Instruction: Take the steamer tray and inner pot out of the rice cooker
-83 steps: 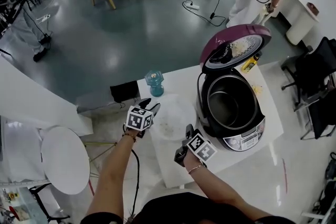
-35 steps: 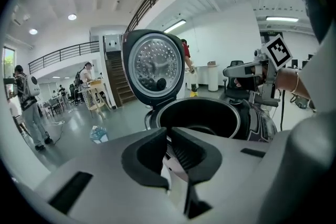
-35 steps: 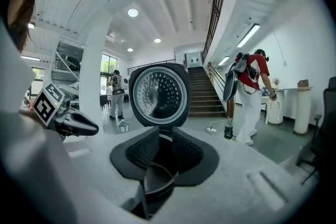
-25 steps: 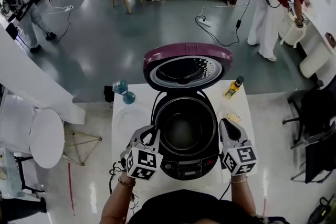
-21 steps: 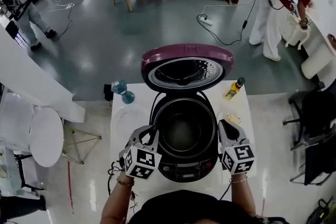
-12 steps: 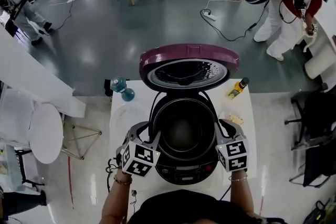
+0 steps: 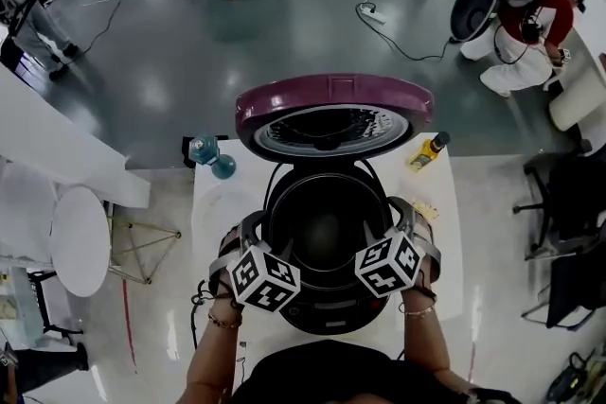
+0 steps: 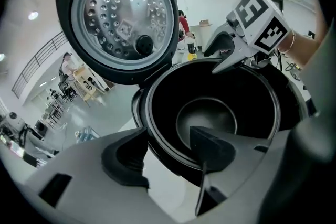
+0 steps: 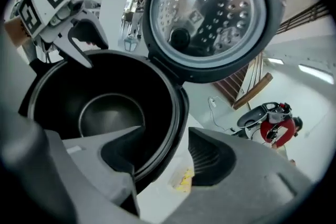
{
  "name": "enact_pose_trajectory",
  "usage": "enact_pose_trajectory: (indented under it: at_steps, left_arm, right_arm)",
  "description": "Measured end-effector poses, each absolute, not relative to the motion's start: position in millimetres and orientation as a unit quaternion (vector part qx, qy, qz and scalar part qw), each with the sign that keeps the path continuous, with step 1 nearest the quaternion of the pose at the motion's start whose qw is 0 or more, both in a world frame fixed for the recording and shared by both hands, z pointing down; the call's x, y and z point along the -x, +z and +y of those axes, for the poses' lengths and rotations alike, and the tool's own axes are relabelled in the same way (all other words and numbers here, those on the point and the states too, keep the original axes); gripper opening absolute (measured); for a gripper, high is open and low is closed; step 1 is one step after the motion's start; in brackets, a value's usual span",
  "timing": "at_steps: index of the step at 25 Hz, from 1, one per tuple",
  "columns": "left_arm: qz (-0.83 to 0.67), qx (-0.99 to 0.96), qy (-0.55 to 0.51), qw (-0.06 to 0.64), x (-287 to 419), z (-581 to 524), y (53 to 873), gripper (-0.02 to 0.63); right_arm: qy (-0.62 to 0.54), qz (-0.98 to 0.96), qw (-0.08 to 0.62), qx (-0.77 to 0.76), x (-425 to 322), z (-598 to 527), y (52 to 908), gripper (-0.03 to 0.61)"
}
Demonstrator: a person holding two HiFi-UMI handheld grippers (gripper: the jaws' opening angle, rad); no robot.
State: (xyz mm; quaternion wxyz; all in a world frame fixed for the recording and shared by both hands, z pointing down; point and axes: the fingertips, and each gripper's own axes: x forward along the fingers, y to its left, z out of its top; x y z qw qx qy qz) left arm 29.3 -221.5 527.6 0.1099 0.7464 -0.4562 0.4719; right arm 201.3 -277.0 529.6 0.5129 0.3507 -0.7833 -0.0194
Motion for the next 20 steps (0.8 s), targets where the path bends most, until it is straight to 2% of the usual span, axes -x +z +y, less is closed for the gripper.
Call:
enact_pose_trajectory:
  at_steps: [3, 7, 14, 20]
  left_arm:
    - [-0.454, -0.741, 0.484, 0.104, -30.2, -223.6, 529.8, 0.255]
    - [-0.463, -0.736, 0.484, 0.102, -30.2, -228.9, 532.4, 0.287]
    - [-0.464, -0.734, 0.483, 0.115, -29.1, -228.7, 533.8, 0.305]
    - [-0.466, -0.739, 0.465, 0.144, -27.0, -227.7, 535.3, 0.305]
  right_arm:
    - [-0.03, -0.756, 0.557, -0.342, -206.2, -280.1, 543.9, 0.235]
    - [-0.045, -0.748, 0.569, -0.34, -207.4, -283.1, 546.7, 0.223]
    - [-0.029, -0.793, 0.477, -0.378, -199.0, -287.7, 520.9, 0.125]
    - [0.005, -0.826, 0.402, -0.394, -196.1, -289.1, 507.3, 0.092]
